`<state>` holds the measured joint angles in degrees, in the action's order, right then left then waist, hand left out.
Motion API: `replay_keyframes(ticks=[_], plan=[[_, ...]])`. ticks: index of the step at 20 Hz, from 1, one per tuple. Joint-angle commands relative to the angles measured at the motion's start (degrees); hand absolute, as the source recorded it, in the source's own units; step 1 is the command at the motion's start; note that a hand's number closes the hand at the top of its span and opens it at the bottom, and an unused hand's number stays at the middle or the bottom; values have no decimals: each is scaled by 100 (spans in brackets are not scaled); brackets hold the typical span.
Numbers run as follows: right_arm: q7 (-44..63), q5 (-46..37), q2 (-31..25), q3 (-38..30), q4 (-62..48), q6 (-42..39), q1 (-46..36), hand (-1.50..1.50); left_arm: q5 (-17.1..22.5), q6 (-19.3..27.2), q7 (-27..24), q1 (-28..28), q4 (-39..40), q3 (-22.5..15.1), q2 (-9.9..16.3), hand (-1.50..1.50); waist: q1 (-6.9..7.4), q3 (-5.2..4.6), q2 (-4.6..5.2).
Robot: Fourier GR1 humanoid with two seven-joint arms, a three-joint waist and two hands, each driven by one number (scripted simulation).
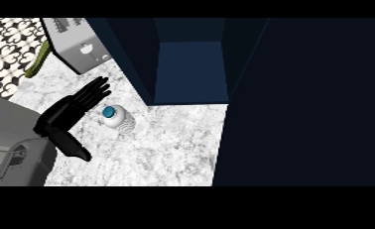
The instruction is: Pick up the bottled water, place it into the cabinet and close the cabinet
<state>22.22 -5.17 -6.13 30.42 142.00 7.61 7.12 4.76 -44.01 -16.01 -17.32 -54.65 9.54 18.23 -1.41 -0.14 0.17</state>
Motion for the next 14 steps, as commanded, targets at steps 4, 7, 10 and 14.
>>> replay_keyframes(ticks=[4, 7, 10, 14], plan=[[334, -501, -121, 78, 557, 132, -40, -150, -824, 100, -1323, -550, 1604, -188, 75, -150, 16, 2, 1], [-79, -349, -311, 28, 485, 27, 195, -150, -1012, 213, -1786, -815, 2197, -256, 45, -150, -43, 1, 12], [231, -357, -206, -60, 312, 142, -255, -150, -1135, 228, -2303, -800, 2728, -314, 37, -150, -38, -7, 30], [180, -313, -439, 58, 671, 131, 74, -150, -1247, 606, -2610, -1016, 3034, -373, -146, -150, -94, -6, 22]])
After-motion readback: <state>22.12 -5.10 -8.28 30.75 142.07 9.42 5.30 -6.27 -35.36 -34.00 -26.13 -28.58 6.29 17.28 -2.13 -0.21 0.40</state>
